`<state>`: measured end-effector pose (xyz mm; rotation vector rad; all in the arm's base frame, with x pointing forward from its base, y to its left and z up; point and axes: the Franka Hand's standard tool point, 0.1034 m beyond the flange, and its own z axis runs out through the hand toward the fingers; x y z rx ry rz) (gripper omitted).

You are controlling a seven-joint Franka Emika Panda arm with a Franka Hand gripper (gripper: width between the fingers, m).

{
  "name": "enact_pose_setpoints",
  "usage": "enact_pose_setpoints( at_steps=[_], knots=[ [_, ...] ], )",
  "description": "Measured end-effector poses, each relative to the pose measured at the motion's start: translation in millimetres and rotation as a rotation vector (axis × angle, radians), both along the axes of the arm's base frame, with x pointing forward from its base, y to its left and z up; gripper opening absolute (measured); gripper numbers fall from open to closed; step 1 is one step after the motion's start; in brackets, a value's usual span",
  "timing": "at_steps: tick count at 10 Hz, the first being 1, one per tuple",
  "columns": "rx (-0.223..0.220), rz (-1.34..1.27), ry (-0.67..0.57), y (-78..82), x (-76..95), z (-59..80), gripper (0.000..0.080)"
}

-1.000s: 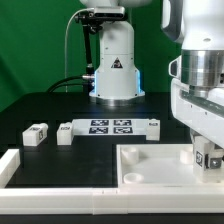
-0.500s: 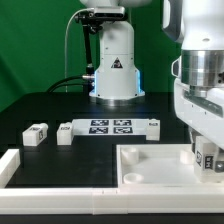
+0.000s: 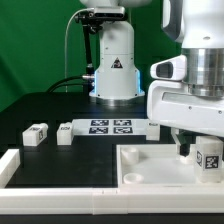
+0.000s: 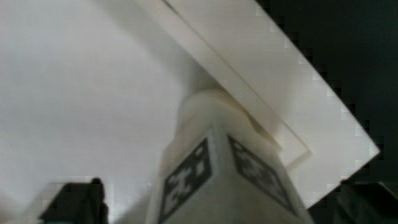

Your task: Assemble one leg

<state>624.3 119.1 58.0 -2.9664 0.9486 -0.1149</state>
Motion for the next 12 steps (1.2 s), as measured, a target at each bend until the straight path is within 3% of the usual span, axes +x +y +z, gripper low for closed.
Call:
enact_pose_setpoints(
  at_steps=[7,9,10,11,12],
  knots=[
    [-0.071,0.57,0.004,-3.5,0.6,-0.2,0.0649],
    [-0.071,0.561,0.004,-3.6,0.6,-0.2,0.038],
    [-0.07,0.557,0.004,-3.6,0.5,-0.4,0.038],
    [-0.068,0.524,0.004,-3.7,0.3,-0.8,0.0273],
    [-0.066,0.502,0.004,-3.8,0.3,-0.9,0.0273]
  ],
)
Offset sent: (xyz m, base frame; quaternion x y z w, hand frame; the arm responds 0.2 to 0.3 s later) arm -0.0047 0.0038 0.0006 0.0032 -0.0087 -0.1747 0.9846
